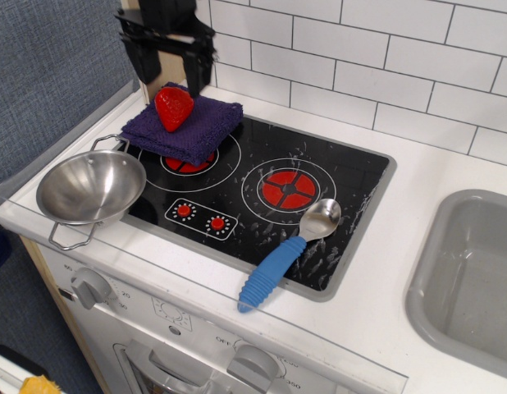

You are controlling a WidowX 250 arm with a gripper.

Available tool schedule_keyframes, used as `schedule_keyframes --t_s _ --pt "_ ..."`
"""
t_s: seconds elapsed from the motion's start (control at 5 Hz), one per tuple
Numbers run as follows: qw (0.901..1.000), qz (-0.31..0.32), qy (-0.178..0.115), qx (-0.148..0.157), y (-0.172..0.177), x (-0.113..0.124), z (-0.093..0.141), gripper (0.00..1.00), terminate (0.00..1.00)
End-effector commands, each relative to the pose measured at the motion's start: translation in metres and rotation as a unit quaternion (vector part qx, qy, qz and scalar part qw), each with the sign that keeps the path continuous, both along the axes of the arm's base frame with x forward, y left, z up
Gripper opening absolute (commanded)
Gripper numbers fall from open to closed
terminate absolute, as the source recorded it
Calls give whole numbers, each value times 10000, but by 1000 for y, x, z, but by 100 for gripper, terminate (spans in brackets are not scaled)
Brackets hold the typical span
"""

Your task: Move the strawberry and place into bowl

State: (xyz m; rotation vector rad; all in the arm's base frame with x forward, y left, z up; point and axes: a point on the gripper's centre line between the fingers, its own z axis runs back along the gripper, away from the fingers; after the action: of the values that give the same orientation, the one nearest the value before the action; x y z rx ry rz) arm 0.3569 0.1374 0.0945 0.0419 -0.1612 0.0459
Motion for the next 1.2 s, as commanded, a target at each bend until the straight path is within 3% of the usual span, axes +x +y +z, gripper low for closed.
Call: schedule_keyframes --t_s 0.0,0.6,0.8,1.0 --pt "9991 401 -72 112 30 13 1 100 0" --pt "9991 384 156 -54 18 34 -31 100 0" --pt "9991 374 153 -120 12 34 -33 0 0" --pt "9995 280 72 -140 8 30 -20 0 0"
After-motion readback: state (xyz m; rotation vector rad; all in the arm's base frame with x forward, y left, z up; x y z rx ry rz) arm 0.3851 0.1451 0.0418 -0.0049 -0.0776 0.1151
